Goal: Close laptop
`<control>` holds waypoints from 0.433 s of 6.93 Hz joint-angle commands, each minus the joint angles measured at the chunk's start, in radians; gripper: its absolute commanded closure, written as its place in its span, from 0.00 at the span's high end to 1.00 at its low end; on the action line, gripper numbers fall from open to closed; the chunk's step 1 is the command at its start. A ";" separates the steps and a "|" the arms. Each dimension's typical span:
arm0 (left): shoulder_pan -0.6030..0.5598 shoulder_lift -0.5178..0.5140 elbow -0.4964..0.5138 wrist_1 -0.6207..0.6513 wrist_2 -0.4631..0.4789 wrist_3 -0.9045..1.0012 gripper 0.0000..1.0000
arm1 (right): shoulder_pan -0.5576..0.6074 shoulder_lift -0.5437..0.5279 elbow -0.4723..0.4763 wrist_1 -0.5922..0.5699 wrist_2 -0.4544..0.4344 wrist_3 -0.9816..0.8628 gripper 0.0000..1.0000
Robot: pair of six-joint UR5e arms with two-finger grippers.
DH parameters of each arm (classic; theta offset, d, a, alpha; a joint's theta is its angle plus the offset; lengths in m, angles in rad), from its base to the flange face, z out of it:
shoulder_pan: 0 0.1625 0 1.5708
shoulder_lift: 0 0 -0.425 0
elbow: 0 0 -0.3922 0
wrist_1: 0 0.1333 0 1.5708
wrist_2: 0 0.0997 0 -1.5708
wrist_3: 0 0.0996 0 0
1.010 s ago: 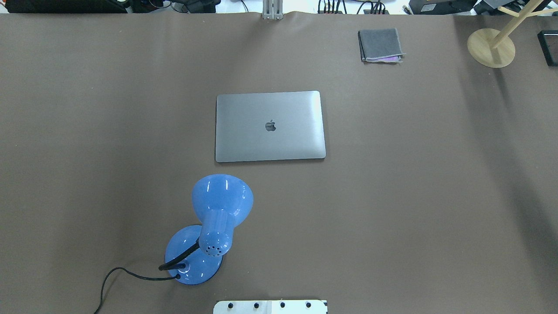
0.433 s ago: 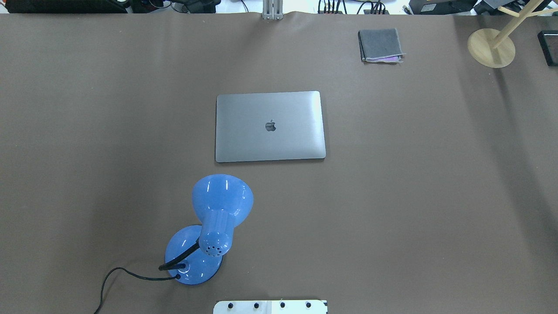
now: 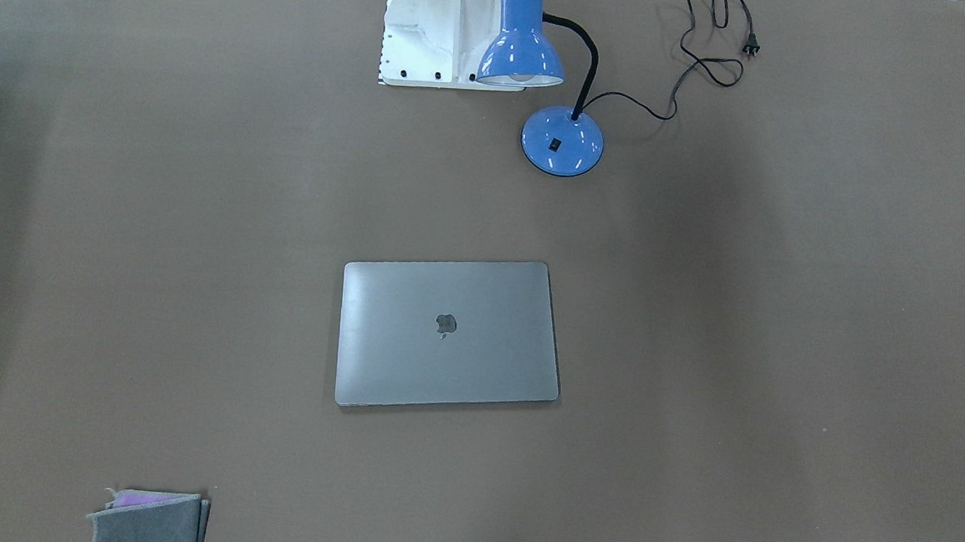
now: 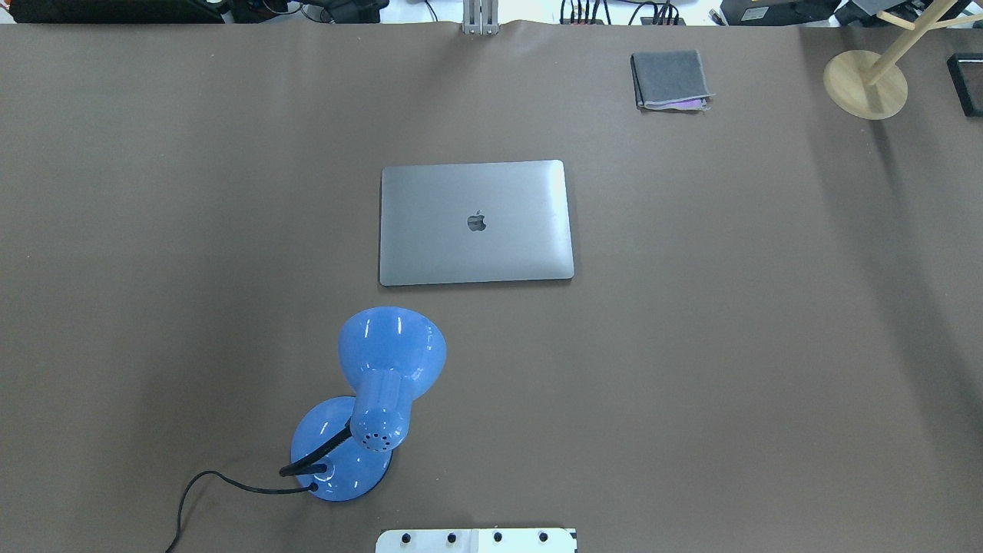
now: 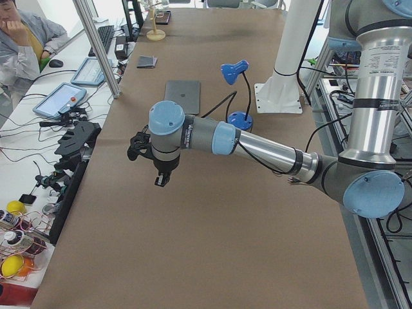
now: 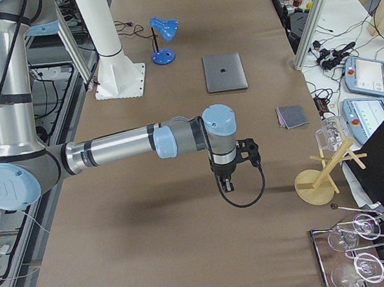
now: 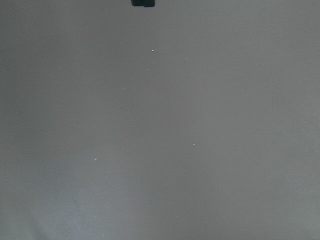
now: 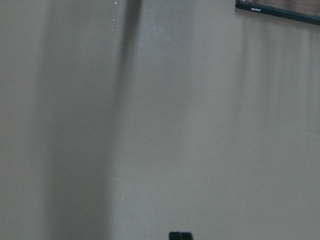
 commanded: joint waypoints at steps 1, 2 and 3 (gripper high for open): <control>-0.002 0.007 0.010 0.002 0.007 -0.001 0.00 | 0.002 0.003 0.053 -0.097 0.010 -0.005 0.00; -0.002 0.014 0.003 0.002 0.007 -0.001 0.00 | 0.003 -0.004 0.077 -0.116 0.022 -0.005 0.00; -0.002 0.017 0.006 0.002 0.007 -0.001 0.00 | 0.004 0.011 0.082 -0.160 0.058 -0.006 0.00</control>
